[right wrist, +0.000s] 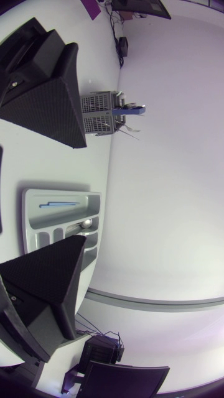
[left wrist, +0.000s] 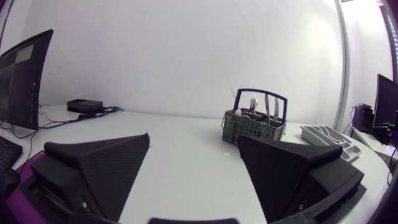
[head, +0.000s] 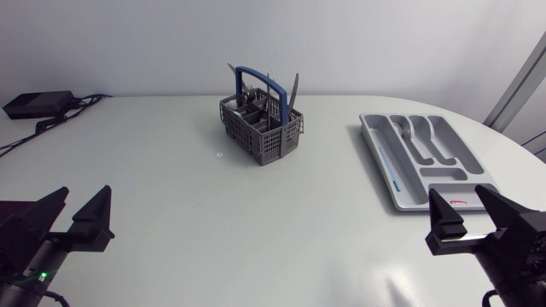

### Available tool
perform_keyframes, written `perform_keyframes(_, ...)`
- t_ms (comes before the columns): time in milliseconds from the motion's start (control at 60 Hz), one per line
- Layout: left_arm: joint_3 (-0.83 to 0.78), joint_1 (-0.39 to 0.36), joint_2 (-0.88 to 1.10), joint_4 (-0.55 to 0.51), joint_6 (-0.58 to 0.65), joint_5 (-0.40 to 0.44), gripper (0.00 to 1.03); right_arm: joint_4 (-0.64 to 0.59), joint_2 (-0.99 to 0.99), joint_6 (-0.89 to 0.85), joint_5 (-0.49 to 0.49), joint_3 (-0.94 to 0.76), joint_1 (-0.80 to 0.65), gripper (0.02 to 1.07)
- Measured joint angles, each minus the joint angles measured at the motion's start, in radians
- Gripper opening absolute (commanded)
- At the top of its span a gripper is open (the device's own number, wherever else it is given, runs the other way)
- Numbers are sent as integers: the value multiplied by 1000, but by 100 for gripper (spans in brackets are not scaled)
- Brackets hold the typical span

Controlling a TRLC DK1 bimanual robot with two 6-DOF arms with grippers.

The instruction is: Sort the cutlery from the basket into the organizer compartments.

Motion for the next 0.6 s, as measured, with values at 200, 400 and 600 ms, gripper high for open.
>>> perform_keyframes(200, 0, 0, 0, 0, 0, 0, 99, 0, 0, 0, 0, 0, 0, 102)
perform_keyframes(400, 0, 6, 0, 0, 1, 0, 98, 0, 0, 0, 0, 0, 0, 102)
perform_keyframes(600, 35, 18, 48, 8, 4, 0, 96, 23, 78, 0, 0, 26, 26, 102)
